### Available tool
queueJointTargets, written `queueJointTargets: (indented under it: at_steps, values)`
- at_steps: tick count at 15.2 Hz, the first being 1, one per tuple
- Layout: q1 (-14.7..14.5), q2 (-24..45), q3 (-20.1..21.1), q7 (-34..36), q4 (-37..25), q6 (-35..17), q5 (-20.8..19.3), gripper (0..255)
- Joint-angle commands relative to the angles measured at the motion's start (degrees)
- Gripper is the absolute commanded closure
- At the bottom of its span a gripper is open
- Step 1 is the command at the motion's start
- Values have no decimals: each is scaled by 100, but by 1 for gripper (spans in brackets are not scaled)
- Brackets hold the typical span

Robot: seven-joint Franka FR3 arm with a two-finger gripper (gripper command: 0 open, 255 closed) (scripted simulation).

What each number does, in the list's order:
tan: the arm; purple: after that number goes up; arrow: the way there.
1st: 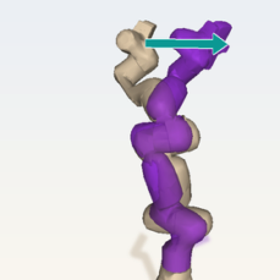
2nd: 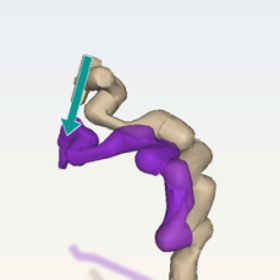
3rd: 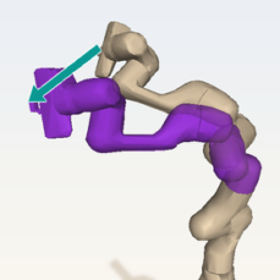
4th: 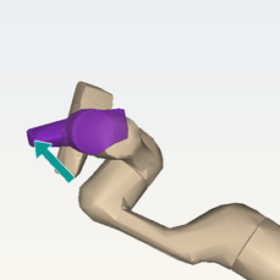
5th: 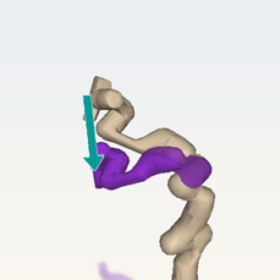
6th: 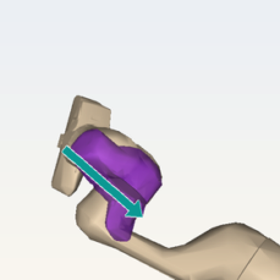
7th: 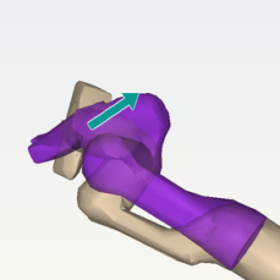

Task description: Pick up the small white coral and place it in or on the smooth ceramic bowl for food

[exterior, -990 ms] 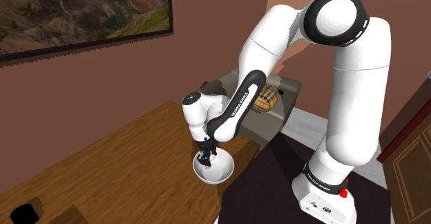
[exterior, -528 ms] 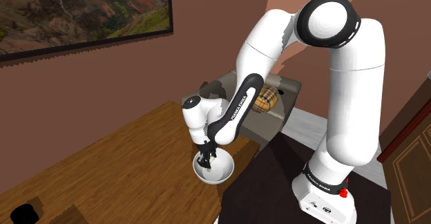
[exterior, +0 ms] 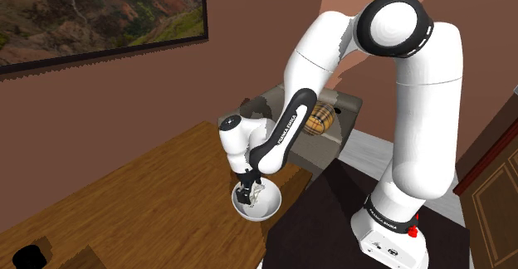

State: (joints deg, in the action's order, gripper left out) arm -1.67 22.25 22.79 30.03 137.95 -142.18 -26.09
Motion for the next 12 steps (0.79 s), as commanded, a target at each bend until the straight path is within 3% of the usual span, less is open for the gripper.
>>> queueJointTargets:
  at_steps: [1, 4, 12]
  values:
    - [51, -170, 110, -114, -13, 161, 169, 0]
    - [164, -618, 374, -416, -98, 626, 617, 0]
    - [160, -619, 370, -417, -98, 626, 619, 0]
